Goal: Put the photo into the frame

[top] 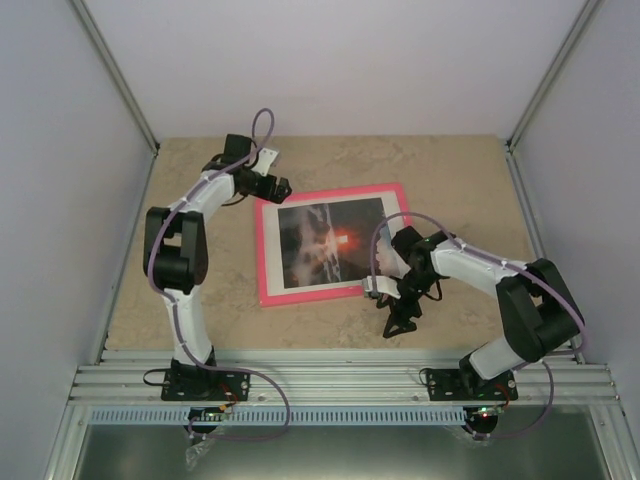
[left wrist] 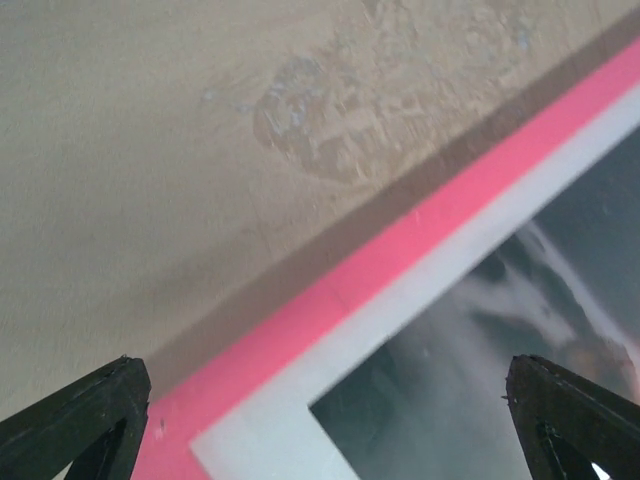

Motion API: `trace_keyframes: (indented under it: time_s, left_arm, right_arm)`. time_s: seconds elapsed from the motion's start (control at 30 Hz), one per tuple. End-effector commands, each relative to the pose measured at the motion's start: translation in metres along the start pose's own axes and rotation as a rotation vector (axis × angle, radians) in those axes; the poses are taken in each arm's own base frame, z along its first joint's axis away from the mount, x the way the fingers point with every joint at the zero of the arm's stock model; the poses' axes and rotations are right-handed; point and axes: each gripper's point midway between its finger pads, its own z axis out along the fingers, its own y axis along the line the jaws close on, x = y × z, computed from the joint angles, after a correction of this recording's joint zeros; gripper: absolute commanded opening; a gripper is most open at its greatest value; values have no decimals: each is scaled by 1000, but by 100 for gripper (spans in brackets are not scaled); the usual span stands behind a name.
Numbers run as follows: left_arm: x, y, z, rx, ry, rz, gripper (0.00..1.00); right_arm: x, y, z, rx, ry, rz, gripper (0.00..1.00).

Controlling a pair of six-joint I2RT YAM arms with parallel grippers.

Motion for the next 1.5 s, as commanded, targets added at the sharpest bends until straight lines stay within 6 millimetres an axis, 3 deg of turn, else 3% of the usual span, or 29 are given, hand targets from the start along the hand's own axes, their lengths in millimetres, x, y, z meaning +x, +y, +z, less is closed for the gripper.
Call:
trace_keyframes:
  time_s: [0.0, 0.23, 0.4, 0.77, 0.87, 1.13, 1.47]
  left_arm:
    - [-14, 6, 21, 22, -17, -74, 99]
    - [-8, 9, 48, 64, 17, -92, 99]
    - [9, 16, 66, 43, 74, -86, 99]
    - [27, 28, 82, 11, 152, -53, 100]
    - [36, 16, 74, 56, 182, -43, 99]
    - [87, -10, 34, 74, 226, 6, 99]
    - [151, -61, -10, 202, 256, 17, 100]
  right_arm:
    - [18, -12, 11, 43, 79, 13, 95]
    - [40, -28, 35, 7, 123, 94, 96]
    - [44, -47, 29, 44, 105, 146, 96]
    - [61, -82, 17, 84, 50, 296, 96]
    - [63, -96, 9, 103, 18, 355, 96]
    - [45, -144, -22, 142, -139, 510, 96]
    - [17, -188, -38, 113, -290, 629, 97]
